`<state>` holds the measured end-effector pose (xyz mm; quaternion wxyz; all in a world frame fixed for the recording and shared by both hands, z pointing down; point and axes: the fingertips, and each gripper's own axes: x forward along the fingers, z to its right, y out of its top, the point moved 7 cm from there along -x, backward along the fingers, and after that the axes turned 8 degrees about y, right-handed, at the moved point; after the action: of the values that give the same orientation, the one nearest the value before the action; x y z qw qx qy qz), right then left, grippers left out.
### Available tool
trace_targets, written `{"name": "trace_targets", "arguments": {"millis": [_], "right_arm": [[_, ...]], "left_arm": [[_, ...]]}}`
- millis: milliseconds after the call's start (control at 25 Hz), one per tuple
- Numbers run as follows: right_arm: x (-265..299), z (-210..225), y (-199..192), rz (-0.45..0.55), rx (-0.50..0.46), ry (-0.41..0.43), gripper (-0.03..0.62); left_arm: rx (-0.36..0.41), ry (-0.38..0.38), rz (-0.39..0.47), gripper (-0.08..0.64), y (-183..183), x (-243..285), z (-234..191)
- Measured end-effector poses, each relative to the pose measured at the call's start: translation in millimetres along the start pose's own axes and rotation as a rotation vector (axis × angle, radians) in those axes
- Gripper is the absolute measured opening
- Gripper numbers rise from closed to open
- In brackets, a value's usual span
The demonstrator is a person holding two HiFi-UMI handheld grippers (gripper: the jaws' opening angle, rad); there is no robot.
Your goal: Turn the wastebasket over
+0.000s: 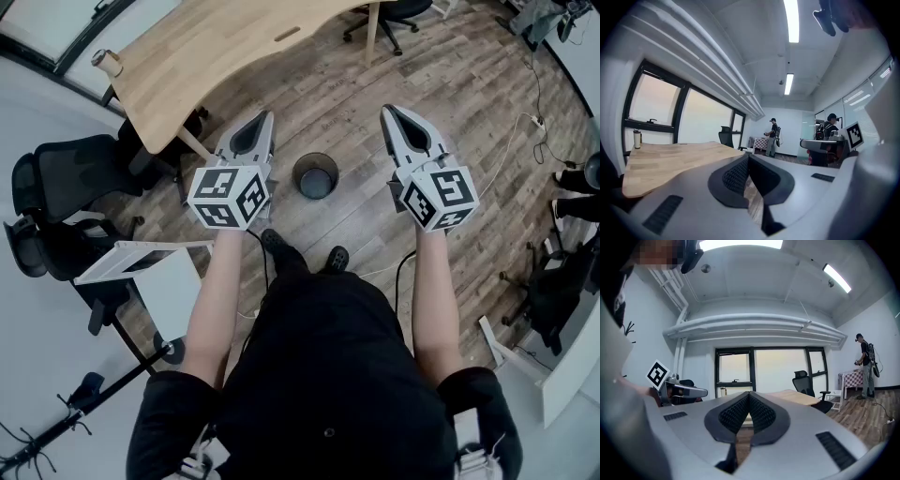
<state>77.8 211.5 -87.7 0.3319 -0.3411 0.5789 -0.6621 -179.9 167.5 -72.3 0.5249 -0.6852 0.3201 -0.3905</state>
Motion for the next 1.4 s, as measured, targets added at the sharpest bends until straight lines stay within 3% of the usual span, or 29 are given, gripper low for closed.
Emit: {"name": "trace_targets", "arguments": {"millis": [640,1000,1400], "right_arm": [[-32.0,0.4,-3.8,-0.012,-0.009,0.021,0.032],[-41.0,0.2,-30.2,-0.062,0.038,0.085,0.032],[-9.6,2.3,-70.3,-0.151,0.099,0.105,0.032]], "left_arm": [[0.011,-0.007,-0.011,0.017,-6.5,-6.5,31.9],[-0.012,0.014,-0.058,0.017,-29.5,-11.7,48.3],[-0.08,0.069,-0.158,0.017,-70.9,-9.9,17.8]]}}
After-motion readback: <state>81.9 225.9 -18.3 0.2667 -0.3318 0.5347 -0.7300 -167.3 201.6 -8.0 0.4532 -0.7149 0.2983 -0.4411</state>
